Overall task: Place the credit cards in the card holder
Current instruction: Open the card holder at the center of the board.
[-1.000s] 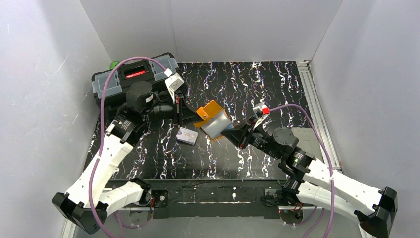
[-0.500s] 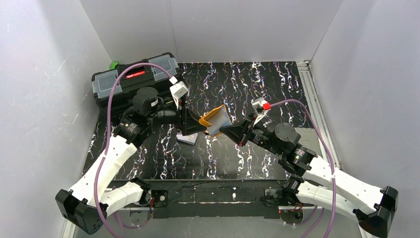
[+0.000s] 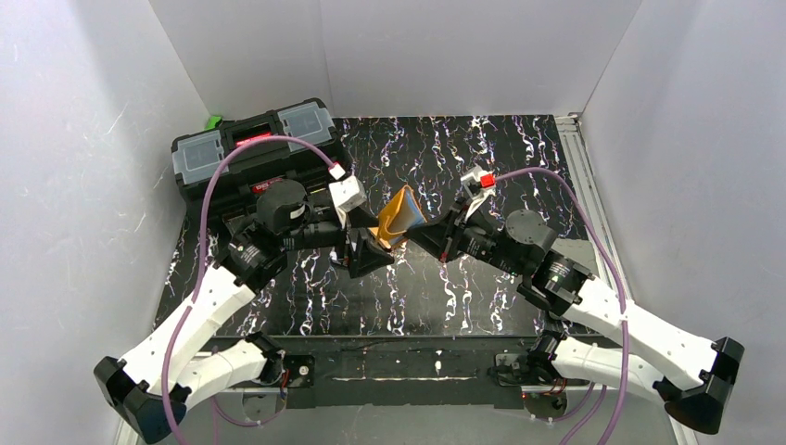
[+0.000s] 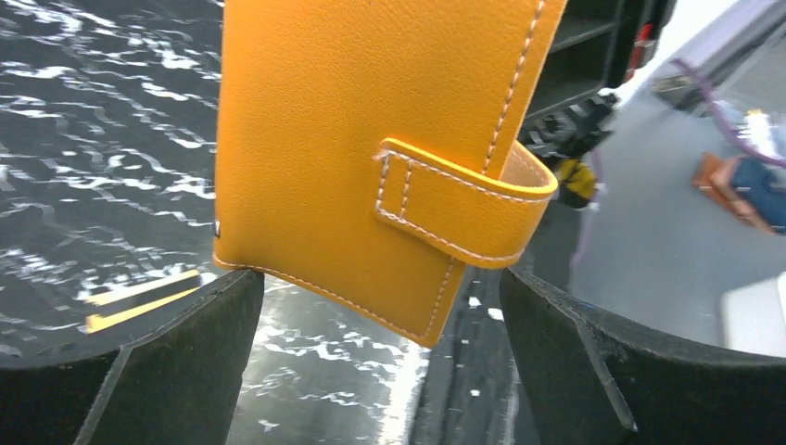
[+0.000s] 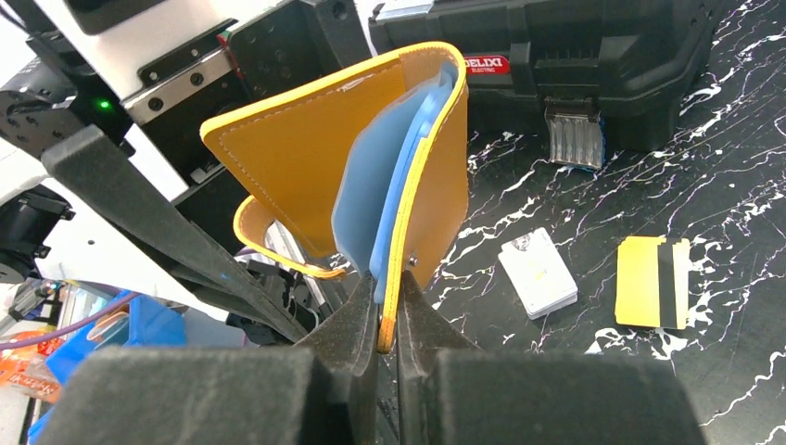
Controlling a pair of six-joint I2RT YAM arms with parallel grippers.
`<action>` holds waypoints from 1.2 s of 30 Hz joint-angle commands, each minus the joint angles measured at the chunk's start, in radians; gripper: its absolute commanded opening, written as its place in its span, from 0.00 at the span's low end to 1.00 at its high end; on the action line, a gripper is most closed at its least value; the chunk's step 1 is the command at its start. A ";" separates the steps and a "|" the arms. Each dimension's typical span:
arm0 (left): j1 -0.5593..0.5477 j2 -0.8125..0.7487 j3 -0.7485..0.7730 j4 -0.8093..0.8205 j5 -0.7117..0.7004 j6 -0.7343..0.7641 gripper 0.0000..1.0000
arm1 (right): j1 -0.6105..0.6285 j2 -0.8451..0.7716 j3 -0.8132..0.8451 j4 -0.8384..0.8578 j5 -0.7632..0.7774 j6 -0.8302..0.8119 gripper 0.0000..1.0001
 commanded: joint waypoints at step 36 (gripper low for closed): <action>0.106 0.014 0.112 -0.113 -0.084 -0.113 0.86 | 0.033 -0.071 0.059 -0.197 -0.121 -0.012 0.01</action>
